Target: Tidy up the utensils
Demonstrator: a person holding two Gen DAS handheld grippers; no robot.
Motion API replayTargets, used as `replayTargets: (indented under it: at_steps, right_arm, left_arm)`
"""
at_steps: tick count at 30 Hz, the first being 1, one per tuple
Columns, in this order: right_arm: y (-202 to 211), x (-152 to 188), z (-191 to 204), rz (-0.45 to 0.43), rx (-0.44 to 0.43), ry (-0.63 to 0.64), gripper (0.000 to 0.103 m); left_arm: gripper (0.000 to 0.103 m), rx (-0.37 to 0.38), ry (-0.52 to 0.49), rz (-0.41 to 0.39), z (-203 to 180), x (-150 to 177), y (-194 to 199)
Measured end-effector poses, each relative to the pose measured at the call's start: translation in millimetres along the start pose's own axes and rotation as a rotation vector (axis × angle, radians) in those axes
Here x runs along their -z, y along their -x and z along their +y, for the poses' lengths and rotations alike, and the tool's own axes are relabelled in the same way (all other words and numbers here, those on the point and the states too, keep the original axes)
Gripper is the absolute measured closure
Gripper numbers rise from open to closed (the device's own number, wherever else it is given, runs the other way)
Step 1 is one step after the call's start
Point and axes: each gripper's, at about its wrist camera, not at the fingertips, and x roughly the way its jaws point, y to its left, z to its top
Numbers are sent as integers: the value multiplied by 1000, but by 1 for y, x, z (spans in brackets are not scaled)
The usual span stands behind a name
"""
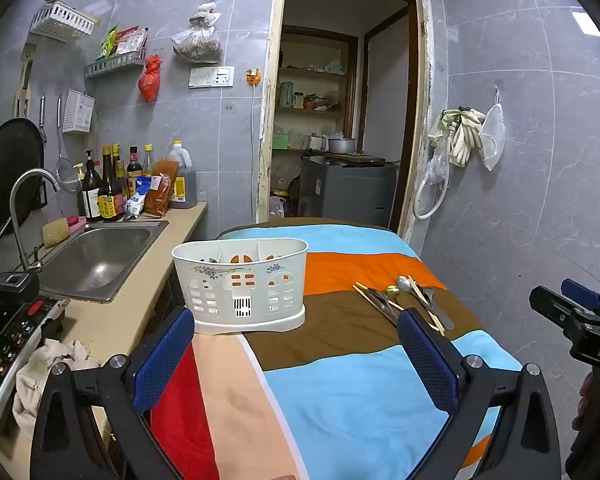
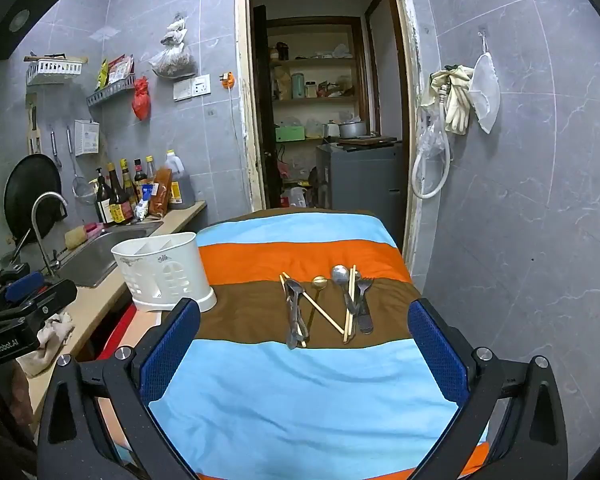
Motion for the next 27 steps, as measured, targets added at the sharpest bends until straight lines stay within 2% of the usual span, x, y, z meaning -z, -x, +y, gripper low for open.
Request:
replayTargets:
  at_steps: [27]
  right_arm:
    - [0, 0, 1, -4, -4, 3, 1]
  left_arm:
    - [1, 3, 1, 3, -1, 0, 0]
